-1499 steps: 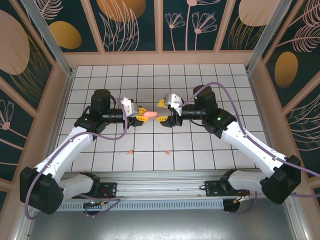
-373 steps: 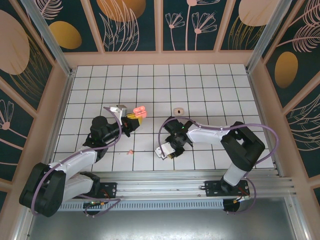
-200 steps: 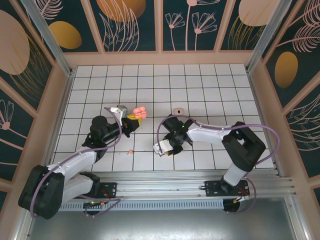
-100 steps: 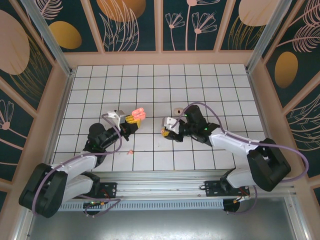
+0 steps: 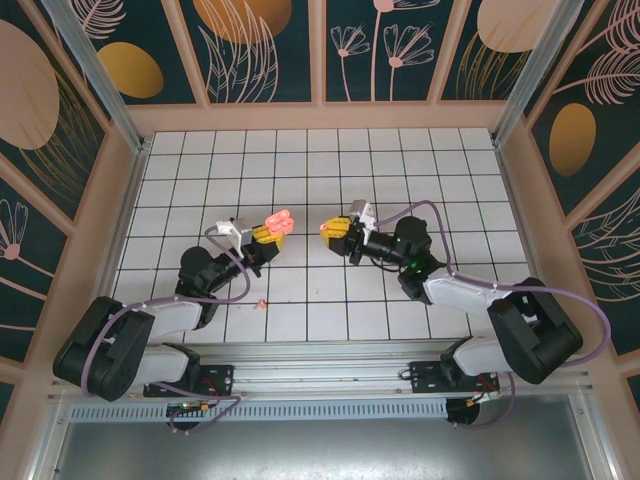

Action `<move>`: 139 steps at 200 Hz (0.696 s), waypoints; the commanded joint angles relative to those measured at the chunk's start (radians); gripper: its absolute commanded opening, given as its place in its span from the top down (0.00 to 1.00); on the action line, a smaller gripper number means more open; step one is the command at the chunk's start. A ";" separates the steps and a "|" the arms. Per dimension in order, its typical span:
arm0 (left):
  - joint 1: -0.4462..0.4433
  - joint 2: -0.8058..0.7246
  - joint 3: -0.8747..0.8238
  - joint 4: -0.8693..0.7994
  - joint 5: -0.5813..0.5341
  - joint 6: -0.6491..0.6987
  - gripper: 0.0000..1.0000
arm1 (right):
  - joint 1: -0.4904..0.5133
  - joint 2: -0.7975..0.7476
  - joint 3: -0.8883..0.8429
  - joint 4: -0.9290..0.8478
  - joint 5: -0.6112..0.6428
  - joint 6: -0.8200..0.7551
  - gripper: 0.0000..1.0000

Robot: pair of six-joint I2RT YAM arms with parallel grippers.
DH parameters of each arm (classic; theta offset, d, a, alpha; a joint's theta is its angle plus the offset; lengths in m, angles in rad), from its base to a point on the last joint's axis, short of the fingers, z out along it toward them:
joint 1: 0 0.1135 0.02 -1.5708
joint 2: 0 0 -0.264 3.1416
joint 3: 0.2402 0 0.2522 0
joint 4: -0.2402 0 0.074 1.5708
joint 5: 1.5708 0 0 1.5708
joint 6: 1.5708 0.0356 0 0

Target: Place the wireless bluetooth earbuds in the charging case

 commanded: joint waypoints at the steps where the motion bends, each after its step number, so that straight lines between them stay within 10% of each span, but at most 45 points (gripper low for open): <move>1: -0.010 0.019 0.028 0.088 0.030 0.009 0.87 | -0.003 0.051 0.044 0.239 0.003 0.151 0.79; 139: -0.059 0.040 0.116 0.070 0.018 0.034 0.86 | 0.056 0.262 0.228 0.359 -0.003 0.229 0.79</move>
